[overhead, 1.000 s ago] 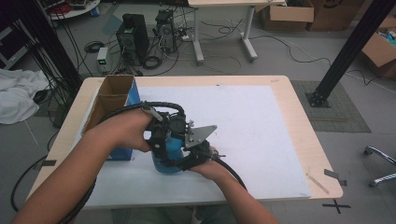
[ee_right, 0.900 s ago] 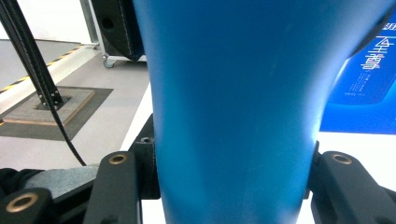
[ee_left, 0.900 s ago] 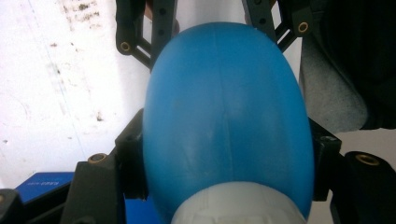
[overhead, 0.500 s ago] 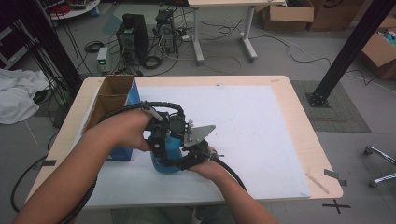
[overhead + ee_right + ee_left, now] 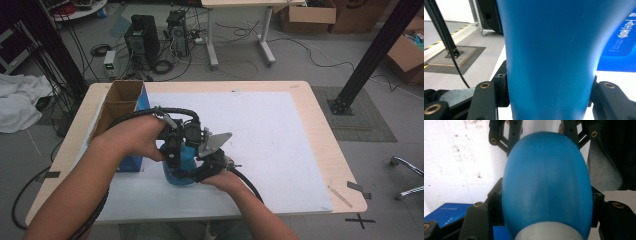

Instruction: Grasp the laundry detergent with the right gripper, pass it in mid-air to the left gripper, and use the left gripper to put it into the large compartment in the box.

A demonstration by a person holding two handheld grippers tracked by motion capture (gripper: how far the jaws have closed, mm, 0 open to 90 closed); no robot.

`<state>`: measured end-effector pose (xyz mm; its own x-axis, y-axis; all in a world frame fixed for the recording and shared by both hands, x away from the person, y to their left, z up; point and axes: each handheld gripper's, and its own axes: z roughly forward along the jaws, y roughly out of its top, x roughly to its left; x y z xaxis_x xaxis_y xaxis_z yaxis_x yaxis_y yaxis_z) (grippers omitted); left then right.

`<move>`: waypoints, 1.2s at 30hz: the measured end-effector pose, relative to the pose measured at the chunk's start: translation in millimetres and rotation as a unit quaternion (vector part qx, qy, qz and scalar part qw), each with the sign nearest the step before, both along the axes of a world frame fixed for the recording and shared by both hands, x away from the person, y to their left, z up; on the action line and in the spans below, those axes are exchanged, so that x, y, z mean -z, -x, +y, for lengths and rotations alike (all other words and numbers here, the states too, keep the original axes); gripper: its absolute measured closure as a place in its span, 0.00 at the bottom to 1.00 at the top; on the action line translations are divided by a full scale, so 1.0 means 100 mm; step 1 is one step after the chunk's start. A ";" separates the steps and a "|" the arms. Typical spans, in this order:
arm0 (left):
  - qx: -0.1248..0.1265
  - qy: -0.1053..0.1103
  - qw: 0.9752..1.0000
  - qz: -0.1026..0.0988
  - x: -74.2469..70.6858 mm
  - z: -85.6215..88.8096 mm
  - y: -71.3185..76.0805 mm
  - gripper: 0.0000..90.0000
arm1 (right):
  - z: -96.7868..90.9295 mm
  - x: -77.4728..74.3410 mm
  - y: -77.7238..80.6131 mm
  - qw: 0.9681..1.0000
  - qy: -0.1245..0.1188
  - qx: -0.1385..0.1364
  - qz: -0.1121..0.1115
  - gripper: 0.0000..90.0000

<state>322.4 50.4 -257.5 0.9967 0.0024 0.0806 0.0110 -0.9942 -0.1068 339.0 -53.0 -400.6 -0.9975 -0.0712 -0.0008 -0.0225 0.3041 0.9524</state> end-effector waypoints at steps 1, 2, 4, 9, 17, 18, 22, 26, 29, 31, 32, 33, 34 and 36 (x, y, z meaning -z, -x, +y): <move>0.001 0.001 1.000 -0.002 0.00 -0.01 0.00 0.43 | 0.00 -0.01 0.00 1.000 0.002 0.001 0.000 0.48; 0.001 0.002 1.000 -0.003 0.00 -0.01 0.01 0.43 | -0.01 -0.01 0.00 1.000 0.002 0.002 -0.002 0.48; 0.002 -0.001 1.000 -0.003 -0.02 -0.02 0.01 0.43 | -0.01 -0.02 0.01 1.000 0.002 0.004 -0.004 0.48; 0.002 0.001 1.000 -0.002 -0.04 -0.02 0.01 0.43 | -0.03 -0.03 0.03 1.000 -0.003 0.016 -0.003 0.43; 0.001 0.004 1.000 0.001 -0.07 -0.01 0.00 0.43 | -0.10 -0.02 -0.01 0.999 0.013 0.031 0.020 0.30; 0.000 0.004 1.000 0.001 -0.07 0.00 0.00 0.43 | -0.12 -0.02 -0.01 0.999 0.014 0.033 0.025 0.30; -0.005 0.006 1.000 0.002 -0.07 0.02 -0.02 0.42 | -0.18 -0.05 -0.03 0.999 0.016 0.038 0.032 0.24; -0.009 0.006 1.000 0.002 -0.09 0.03 -0.04 0.42 | -0.23 -0.09 -0.04 0.998 0.025 0.050 0.038 0.15; -0.011 0.007 1.000 0.003 -0.11 0.05 -0.06 0.42 | -0.25 -0.11 -0.04 0.997 0.031 0.050 0.040 0.12; -0.014 0.007 1.000 0.003 -0.12 0.05 -0.07 0.42 | -0.27 -0.13 -0.04 0.997 0.036 0.054 0.039 0.11; -0.015 0.007 1.000 0.004 -0.12 0.06 -0.08 0.42 | -0.28 -0.14 -0.04 0.997 0.036 0.051 0.044 0.10; -0.016 0.008 1.000 0.004 -0.13 0.06 -0.08 0.42 | -0.30 -0.15 -0.04 0.997 0.039 0.052 0.042 0.09; -0.017 0.005 1.000 0.004 -0.14 0.06 -0.09 0.42 | -0.31 -0.16 -0.04 0.997 0.043 0.052 0.045 0.08; -0.020 0.004 1.000 0.004 -0.15 0.07 -0.10 0.42 | -0.34 -0.18 -0.05 0.997 0.048 0.050 0.043 0.08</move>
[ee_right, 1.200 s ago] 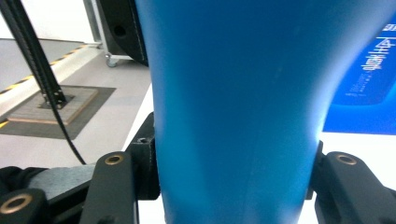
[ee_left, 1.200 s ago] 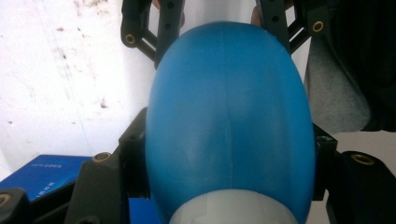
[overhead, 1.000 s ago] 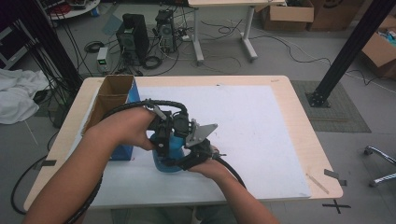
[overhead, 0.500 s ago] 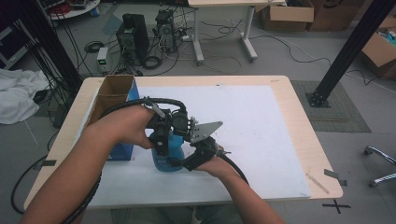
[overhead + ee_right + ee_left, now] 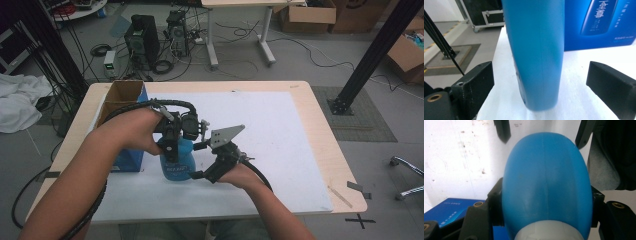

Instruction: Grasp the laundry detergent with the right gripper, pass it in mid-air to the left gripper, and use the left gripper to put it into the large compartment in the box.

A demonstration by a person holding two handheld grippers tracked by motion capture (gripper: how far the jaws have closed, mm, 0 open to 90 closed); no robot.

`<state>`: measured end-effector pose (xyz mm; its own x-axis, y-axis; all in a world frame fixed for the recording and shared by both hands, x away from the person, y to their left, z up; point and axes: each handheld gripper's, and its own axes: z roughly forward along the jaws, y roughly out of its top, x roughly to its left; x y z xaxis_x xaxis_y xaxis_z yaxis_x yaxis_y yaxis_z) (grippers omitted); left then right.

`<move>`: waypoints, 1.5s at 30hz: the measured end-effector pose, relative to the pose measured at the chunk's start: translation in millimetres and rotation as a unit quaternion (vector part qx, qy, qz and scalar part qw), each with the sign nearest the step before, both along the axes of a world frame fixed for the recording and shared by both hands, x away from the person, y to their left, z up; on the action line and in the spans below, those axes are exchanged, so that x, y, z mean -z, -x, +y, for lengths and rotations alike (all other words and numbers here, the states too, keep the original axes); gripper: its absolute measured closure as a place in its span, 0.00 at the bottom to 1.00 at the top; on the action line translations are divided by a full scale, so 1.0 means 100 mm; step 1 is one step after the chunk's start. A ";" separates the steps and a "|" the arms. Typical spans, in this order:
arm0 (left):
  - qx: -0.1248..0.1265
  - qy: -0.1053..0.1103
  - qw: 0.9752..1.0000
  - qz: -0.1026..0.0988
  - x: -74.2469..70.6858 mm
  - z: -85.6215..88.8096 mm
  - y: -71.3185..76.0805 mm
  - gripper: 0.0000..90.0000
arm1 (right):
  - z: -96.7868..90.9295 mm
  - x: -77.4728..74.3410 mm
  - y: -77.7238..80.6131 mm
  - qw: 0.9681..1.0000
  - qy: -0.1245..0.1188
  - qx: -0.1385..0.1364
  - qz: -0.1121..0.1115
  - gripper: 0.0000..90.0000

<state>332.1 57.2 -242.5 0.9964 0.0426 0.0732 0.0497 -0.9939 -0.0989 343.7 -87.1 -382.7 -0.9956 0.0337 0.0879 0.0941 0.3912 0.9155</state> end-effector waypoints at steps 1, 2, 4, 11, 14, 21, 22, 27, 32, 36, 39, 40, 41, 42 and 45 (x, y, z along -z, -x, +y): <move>-0.001 0.000 1.000 -0.001 -0.01 0.00 0.00 0.42 | -0.04 -0.02 0.00 1.000 0.003 0.000 -0.002 0.07; -0.004 0.000 1.000 0.000 -0.02 0.01 -0.01 0.42 | -0.05 -0.04 -0.01 1.000 0.006 0.000 -0.002 0.07; -0.006 -0.001 1.000 0.000 -0.03 0.01 -0.02 0.42 | -0.12 -0.09 -0.03 1.000 0.020 0.001 -0.006 0.05; -0.045 -0.002 0.999 0.008 -0.20 0.07 -0.12 0.42 | -0.35 -0.31 -0.10 0.996 0.089 -0.001 -0.011 0.00; -0.067 0.001 0.998 0.013 -0.30 0.09 -0.17 0.42 | -0.42 -0.41 -0.12 0.991 0.129 -0.007 -0.018 0.00; -0.138 0.014 0.990 0.023 -0.60 0.18 -0.29 0.42 | -0.53 -0.70 -0.19 0.971 0.235 -0.033 -0.037 0.00; -0.150 0.014 0.988 0.026 -0.65 0.20 -0.31 0.42 | -0.54 -0.74 -0.20 0.967 0.250 -0.035 -0.039 0.00; -0.225 0.030 0.973 0.029 -0.91 0.32 -0.42 0.42 | -0.61 -0.87 -0.25 0.949 0.308 -0.045 -0.044 0.00; -0.311 0.049 0.948 0.036 -1.12 0.52 -0.54 0.42 | -0.72 -0.90 -0.33 0.936 0.349 -0.041 -0.028 0.00; -0.371 0.053 0.927 0.033 -1.29 0.69 -0.61 0.42 | -0.77 -0.99 -0.33 0.925 0.375 -0.042 -0.034 0.00; -0.417 0.052 0.907 0.028 -1.39 0.83 -0.65 0.42 | -0.78 -1.03 -0.32 0.920 0.388 -0.043 -0.037 0.00; -0.436 0.054 0.898 0.029 -1.43 0.88 -0.66 0.42 | -0.79 -1.04 -0.31 0.918 0.392 -0.043 -0.038 0.00; -0.457 0.055 0.887 0.029 -1.46 0.94 -0.68 0.42 | -0.80 -1.05 -0.31 0.916 0.396 -0.046 -0.038 0.00; -0.474 0.056 0.878 0.031 -1.49 0.99 -0.70 0.42 | -0.80 -1.05 -0.32 0.914 0.401 -0.046 -0.038 0.00; -0.522 0.056 0.850 0.031 -1.56 1.14 -0.74 0.42 | -0.82 -1.06 -0.34 0.912 0.407 -0.047 -0.034 0.00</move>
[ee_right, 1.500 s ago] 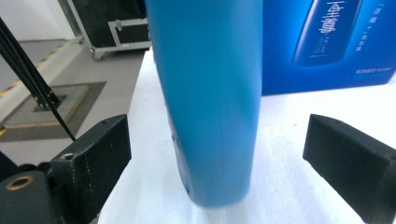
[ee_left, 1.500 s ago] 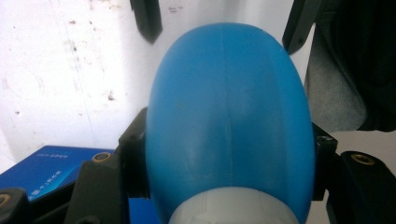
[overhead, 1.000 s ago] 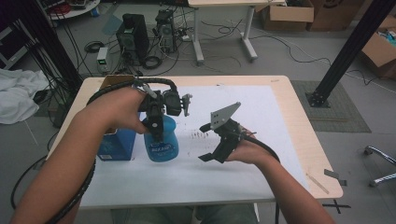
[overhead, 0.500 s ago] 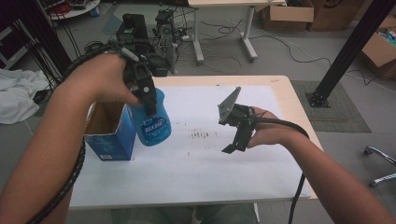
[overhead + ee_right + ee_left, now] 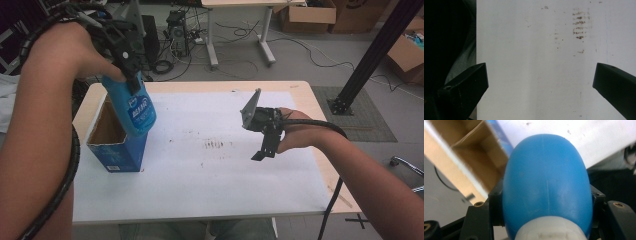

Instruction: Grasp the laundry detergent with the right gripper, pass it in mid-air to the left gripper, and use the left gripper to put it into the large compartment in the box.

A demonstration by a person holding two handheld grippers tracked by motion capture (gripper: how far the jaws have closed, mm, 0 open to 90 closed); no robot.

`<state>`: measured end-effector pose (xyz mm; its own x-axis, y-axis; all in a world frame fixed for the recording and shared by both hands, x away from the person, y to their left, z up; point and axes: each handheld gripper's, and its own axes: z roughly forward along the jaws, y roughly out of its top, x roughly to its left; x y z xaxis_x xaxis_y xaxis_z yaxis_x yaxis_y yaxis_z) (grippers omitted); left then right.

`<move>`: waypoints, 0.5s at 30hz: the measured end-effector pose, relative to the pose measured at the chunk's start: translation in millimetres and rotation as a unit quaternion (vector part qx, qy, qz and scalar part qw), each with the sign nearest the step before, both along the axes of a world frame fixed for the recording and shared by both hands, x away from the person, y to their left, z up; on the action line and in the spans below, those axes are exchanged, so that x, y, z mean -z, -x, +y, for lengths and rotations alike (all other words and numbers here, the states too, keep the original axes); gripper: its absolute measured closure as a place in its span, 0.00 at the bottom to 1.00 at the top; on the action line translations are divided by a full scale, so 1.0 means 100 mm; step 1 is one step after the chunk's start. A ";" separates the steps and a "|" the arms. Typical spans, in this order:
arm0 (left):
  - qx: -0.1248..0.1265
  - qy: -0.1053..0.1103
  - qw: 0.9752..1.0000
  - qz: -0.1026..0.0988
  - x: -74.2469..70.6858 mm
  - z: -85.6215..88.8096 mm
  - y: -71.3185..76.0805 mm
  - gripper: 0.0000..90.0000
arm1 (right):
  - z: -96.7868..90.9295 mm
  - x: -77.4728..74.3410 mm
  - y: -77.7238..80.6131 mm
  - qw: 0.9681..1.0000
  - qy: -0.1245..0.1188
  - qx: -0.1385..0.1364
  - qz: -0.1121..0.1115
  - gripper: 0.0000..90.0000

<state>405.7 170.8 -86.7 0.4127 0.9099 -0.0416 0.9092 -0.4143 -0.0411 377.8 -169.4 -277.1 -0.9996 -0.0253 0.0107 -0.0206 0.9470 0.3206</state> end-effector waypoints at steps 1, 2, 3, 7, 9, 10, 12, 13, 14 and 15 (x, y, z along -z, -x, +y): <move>-0.018 -0.001 1.000 0.001 -0.02 0.05 -0.01 0.42 | 0.00 0.00 -0.01 1.000 0.003 0.000 0.000 0.00; -0.038 -0.001 0.999 -0.002 -0.03 0.09 -0.02 0.42 | 0.00 0.00 -0.01 1.000 0.006 0.000 0.001 0.00; -0.056 0.000 0.998 -0.003 -0.05 0.13 -0.03 0.42 | 0.00 0.00 -0.02 1.000 0.008 -0.001 0.001 0.00; -0.119 0.003 0.993 -0.018 -0.11 0.29 -0.04 0.42 | 0.04 0.02 -0.02 1.000 0.015 -0.006 0.002 0.00; -0.128 -0.001 0.992 -0.018 -0.12 0.32 -0.05 0.42 | 0.07 0.03 -0.02 1.000 0.021 -0.011 0.003 0.00; -0.148 -0.004 0.989 -0.023 -0.12 0.40 -0.05 0.42 | 0.08 0.04 -0.02 1.000 0.023 -0.015 0.003 0.00; -0.166 -0.007 0.986 -0.024 -0.10 0.47 -0.06 0.42 | 0.10 0.04 -0.02 0.999 0.027 -0.017 0.003 0.00; -0.174 -0.008 0.984 -0.026 -0.09 0.51 -0.06 0.42 | 0.10 0.04 -0.02 0.999 0.027 -0.019 0.002 0.00; -0.182 -0.008 0.983 -0.027 -0.07 0.55 -0.07 0.42 | 0.10 0.03 -0.02 0.999 0.026 -0.018 0.003 0.00; -0.187 -0.010 0.982 -0.027 -0.04 0.58 -0.08 0.42 | 0.11 0.03 -0.03 1.000 0.025 -0.019 0.002 0.00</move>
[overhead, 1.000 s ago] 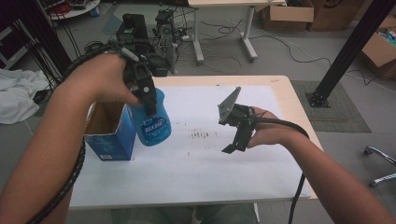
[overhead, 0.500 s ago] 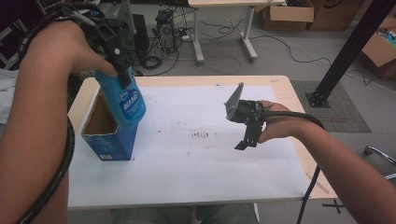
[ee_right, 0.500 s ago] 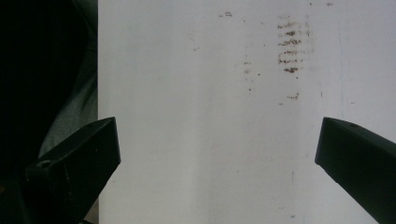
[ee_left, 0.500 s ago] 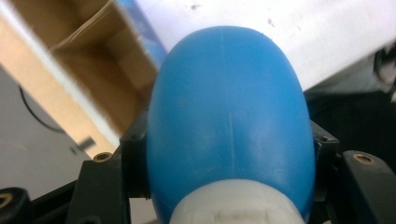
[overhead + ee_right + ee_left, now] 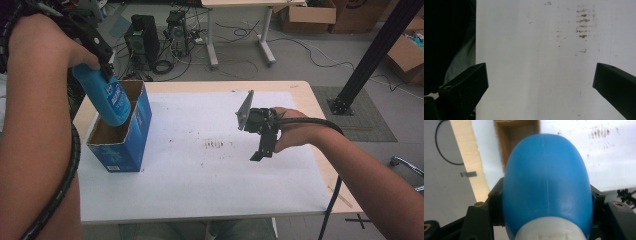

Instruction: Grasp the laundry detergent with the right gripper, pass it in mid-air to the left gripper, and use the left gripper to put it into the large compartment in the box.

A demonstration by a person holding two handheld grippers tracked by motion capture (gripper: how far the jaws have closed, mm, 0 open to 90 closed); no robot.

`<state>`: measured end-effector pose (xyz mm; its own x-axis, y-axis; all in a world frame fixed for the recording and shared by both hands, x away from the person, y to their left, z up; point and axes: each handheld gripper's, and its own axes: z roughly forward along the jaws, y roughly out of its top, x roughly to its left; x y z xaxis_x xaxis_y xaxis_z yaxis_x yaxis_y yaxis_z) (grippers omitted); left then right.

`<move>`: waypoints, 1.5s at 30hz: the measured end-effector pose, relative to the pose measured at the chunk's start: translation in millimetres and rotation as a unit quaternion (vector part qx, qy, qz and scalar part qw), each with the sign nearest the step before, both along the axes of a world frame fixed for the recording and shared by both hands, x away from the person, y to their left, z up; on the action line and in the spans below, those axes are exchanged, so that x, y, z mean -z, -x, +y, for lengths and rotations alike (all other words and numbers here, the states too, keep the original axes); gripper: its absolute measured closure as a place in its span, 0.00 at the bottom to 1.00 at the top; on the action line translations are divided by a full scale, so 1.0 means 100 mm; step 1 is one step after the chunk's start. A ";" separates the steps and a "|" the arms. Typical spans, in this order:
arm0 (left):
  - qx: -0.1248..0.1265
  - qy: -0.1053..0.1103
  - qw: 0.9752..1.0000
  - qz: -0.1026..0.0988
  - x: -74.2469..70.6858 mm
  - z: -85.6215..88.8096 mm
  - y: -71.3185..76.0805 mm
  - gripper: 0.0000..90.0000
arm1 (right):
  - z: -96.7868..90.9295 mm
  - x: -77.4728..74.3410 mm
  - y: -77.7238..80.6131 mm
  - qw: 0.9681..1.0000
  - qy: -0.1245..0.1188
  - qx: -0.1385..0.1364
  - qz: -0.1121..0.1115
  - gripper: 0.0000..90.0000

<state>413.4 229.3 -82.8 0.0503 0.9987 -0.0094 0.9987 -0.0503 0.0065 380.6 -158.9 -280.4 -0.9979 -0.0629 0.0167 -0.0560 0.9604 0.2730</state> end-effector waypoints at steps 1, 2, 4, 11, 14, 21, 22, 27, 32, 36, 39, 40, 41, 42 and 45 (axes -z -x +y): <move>-0.006 -0.002 1.000 0.001 0.03 0.03 -0.01 0.42 | 0.00 0.00 0.00 1.000 0.000 0.002 0.000 0.00; -0.012 -0.004 1.000 0.001 0.07 0.07 -0.02 0.42 | 0.00 0.00 0.00 1.000 0.000 0.002 0.001 0.00; -0.016 -0.010 1.000 0.001 0.14 0.12 -0.04 0.42 | -0.01 0.01 -0.01 1.000 0.001 0.002 0.001 0.00; -0.022 -0.018 1.000 0.004 0.41 0.22 -0.11 0.42 | -0.05 0.03 -0.02 1.000 0.004 0.008 0.003 0.00; -0.020 -0.017 1.000 0.007 0.55 0.23 -0.14 0.42 | -0.06 0.04 -0.01 1.000 0.007 0.009 0.005 0.00; -0.011 -0.013 1.000 0.022 0.89 0.22 -0.19 0.42 | -0.08 0.04 -0.01 1.000 0.009 0.011 0.006 0.00; -0.010 -0.012 1.000 0.025 0.94 0.22 -0.20 0.42 | -0.08 0.05 0.00 1.000 0.009 0.012 0.005 0.00; -0.003 -0.010 0.999 0.038 1.17 0.23 -0.23 0.42 | -0.08 0.09 -0.01 1.000 0.015 0.013 0.010 0.00; 0.009 -0.002 0.999 0.045 1.38 0.23 -0.23 0.42 | -0.06 0.09 0.00 1.000 0.015 0.012 0.010 0.00; 0.010 -0.002 0.999 0.047 1.55 0.22 -0.24 0.42 | -0.05 0.13 0.00 1.000 0.018 0.013 0.013 0.00; 0.015 -0.006 0.999 0.050 1.67 0.22 -0.25 0.42 | -0.04 0.16 0.00 1.000 0.018 0.014 0.015 0.00; 0.013 -0.005 0.999 0.050 1.70 0.22 -0.25 0.42 | -0.05 0.17 0.00 1.000 0.017 0.014 0.017 0.00; 0.016 -0.007 0.999 0.050 1.73 0.22 -0.26 0.42 | -0.05 0.17 -0.01 1.000 0.018 0.014 0.017 0.00; 0.015 -0.007 0.999 0.049 1.77 0.21 -0.26 0.42 | -0.05 0.18 -0.01 1.000 0.018 0.014 0.017 0.00; 0.017 -0.010 0.999 0.049 1.85 0.20 -0.27 0.42 | -0.06 0.18 -0.01 1.000 0.017 0.016 0.018 0.00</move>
